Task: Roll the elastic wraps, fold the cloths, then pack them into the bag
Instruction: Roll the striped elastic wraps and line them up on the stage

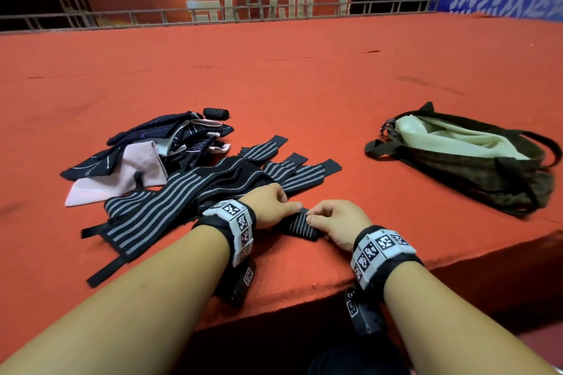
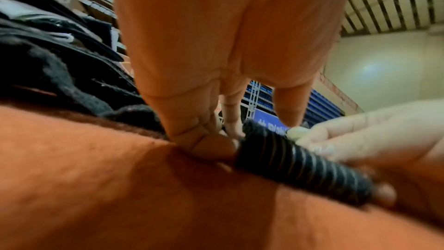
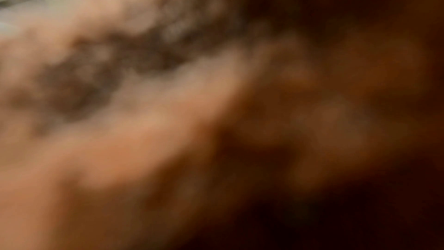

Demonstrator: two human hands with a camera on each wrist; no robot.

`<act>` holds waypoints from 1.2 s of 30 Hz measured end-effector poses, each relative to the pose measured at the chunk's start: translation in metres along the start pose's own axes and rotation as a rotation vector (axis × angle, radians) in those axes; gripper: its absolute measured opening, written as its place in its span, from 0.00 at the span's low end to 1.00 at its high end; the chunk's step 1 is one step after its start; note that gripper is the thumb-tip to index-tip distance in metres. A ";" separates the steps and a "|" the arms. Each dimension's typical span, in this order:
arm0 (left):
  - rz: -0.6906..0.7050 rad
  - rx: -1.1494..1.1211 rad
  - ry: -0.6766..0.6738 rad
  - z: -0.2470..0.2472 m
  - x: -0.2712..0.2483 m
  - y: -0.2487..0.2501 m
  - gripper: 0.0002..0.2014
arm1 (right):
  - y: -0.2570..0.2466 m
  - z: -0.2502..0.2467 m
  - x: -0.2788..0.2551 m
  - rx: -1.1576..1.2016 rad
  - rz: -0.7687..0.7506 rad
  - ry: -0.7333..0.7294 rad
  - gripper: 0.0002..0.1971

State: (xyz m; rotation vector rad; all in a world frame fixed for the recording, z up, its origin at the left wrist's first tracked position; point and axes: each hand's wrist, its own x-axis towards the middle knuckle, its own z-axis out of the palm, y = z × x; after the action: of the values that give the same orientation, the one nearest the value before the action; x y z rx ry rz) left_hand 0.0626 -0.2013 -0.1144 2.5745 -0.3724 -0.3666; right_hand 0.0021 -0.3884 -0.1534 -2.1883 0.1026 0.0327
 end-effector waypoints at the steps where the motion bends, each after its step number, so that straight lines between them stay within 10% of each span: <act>1: -0.021 -0.078 -0.026 -0.001 -0.001 0.003 0.20 | 0.000 -0.001 -0.001 0.001 -0.004 0.000 0.03; 11: -0.133 -0.313 -0.185 -0.007 -0.003 0.008 0.21 | 0.000 0.001 -0.004 0.080 -0.045 0.048 0.05; 19: -0.107 -1.106 -0.284 0.013 -0.027 0.006 0.10 | 0.003 0.006 -0.011 0.074 -0.135 0.135 0.05; 36: -0.067 -1.473 -0.285 0.030 -0.034 -0.015 0.12 | 0.000 0.015 -0.015 0.033 -0.203 0.144 0.03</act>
State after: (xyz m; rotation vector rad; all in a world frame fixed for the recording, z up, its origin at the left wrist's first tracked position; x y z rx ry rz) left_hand 0.0246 -0.1910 -0.1414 1.0926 -0.0303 -0.6888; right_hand -0.0122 -0.3756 -0.1612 -2.1558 -0.0383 -0.2402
